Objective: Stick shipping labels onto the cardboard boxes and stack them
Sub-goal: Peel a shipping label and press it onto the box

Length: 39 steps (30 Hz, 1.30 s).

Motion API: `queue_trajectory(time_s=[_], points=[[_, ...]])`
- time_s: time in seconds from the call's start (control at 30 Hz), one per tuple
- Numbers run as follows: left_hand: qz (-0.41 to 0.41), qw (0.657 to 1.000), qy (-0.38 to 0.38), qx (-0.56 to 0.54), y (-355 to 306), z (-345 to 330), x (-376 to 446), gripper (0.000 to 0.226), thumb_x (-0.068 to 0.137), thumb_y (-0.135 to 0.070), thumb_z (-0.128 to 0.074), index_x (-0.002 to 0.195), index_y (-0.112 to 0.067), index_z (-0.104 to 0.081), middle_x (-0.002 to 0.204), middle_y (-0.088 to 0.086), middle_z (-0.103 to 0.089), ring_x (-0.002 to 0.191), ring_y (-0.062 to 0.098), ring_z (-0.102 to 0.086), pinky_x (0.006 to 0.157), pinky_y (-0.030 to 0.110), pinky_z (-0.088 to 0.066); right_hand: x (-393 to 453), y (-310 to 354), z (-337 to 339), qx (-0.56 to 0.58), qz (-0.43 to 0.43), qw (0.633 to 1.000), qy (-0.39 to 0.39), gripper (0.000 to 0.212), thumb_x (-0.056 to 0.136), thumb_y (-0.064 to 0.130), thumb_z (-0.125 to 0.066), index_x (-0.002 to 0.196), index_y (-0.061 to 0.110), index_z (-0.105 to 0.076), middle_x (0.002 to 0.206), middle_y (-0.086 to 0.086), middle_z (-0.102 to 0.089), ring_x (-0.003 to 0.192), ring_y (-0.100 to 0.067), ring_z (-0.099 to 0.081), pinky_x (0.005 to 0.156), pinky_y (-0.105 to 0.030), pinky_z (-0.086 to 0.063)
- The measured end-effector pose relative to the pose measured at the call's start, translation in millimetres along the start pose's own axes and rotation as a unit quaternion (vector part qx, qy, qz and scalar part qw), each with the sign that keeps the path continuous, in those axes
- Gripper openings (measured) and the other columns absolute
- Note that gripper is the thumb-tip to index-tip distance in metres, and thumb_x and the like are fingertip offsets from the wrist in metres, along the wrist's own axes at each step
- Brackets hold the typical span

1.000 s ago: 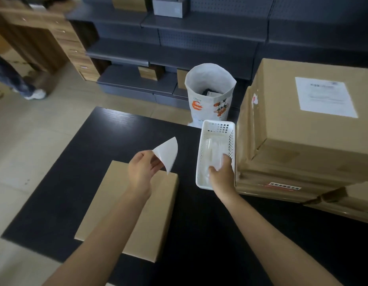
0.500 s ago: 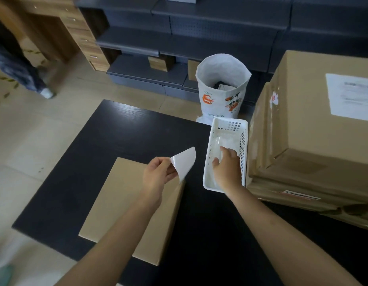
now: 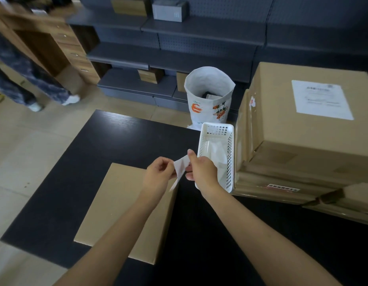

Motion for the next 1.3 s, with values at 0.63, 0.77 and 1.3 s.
queue_trajectory(time_s=[0.63, 0.77, 1.3], points=[[-0.035, 0.992, -0.046, 0.110, 29, 128, 2, 0.023, 0.088, -0.045, -0.061, 0.098, -0.025, -0.058, 0.106, -0.011, -0.049, 0.095, 0.004, -0.052, 0.083, 0.021, -0.043, -74, -8, -91, 0.383, -0.077, 0.921, 0.014, 0.022, 0.097, 0.013, -0.046, 0.111, 0.004, -0.060, 0.102, -0.013, -0.071, 0.089, -0.023, -0.069, 0.069, -0.031, -0.054], [-0.041, 0.987, 0.040, 0.152, 57, 152, 25, 0.018, 0.087, -0.047, -0.060, 0.080, -0.031, -0.063, 0.104, -0.010, -0.056, 0.098, 0.010, -0.058, 0.079, 0.027, -0.047, -90, -10, -133, 0.374, -0.079, 0.924, -0.023, 0.016, 0.097, 0.011, -0.049, 0.105, 0.006, -0.061, 0.099, -0.012, -0.071, 0.088, -0.023, -0.069, 0.070, -0.033, -0.054], [-0.056, 0.943, 0.092, 0.314, 111, 172, 10, 0.023, 0.091, -0.044, -0.057, 0.090, -0.021, -0.063, 0.122, -0.007, -0.042, 0.119, 0.015, -0.033, 0.103, 0.029, -0.019, -107, -63, -139, -0.113, 0.003, 0.971, -0.209, 0.010, 0.092, 0.025, -0.061, 0.091, 0.016, -0.065, 0.105, -0.001, -0.057, 0.089, -0.012, -0.058, 0.073, -0.022, -0.048]])
Point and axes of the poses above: each hand's wrist, its own x-axis towards the middle knuckle, its own z-axis out of the back of the hand, y = z × x, the point moved 10 cm from there along x, towards the middle knuckle
